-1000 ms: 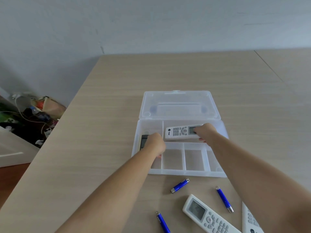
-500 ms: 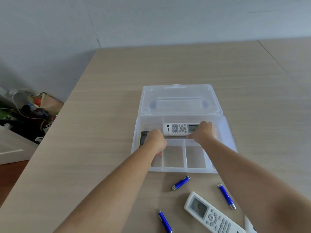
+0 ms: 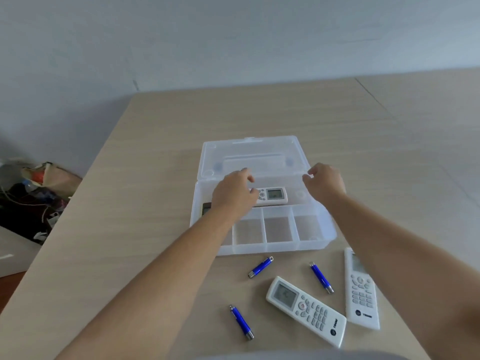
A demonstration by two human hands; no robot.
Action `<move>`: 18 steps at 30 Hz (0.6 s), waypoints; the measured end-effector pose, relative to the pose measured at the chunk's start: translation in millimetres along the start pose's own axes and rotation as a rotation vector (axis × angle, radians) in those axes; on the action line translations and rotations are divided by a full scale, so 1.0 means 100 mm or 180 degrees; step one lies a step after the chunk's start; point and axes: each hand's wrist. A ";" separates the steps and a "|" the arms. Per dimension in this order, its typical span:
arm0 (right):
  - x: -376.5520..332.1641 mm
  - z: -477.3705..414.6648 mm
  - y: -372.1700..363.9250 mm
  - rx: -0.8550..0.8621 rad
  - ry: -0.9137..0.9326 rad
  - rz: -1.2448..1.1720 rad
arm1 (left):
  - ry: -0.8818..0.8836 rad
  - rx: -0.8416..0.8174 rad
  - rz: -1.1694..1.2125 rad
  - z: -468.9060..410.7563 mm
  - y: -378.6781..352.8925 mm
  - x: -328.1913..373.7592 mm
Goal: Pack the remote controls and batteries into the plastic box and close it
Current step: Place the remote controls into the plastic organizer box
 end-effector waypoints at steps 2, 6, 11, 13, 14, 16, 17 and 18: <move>0.13 0.15 0.21 0.0188 -0.0094 0.0009 | -0.0569 -0.0131 0.0141 0.22 -0.04 0.23; 0.50 0.52 0.43 0.0286 -0.0352 0.0210 | -0.1178 -0.0851 0.0172 0.64 -0.35 0.38; 1.06 1.07 0.37 -0.0170 -0.0736 0.0503 | -0.1412 -0.2148 -0.1042 0.97 -0.87 0.19; 1.21 1.25 0.27 -0.0455 -0.0894 0.0563 | -0.1509 -0.2283 -0.1590 1.04 -1.00 0.10; 1.27 1.32 0.22 -0.0552 -0.0946 0.0584 | -0.1552 -0.2252 -0.1733 1.07 -1.05 0.06; 1.35 1.44 0.10 -0.0654 -0.0956 0.0606 | -0.1596 -0.2124 -0.1771 1.11 -1.12 -0.02; 1.37 1.48 0.04 -0.0648 -0.0935 0.0602 | -0.1574 -0.2058 -0.1710 1.12 -1.16 -0.06; 1.40 1.50 -0.02 -0.0608 -0.0925 0.0573 | -0.1540 -0.1996 -0.1620 1.13 -1.17 -0.09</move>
Point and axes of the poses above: each hand's wrist, its own z-axis away from the middle knuckle, its own y-axis out of the back of the hand, x = y × z, and after that the axes turned 3 degrees about y, right-handed
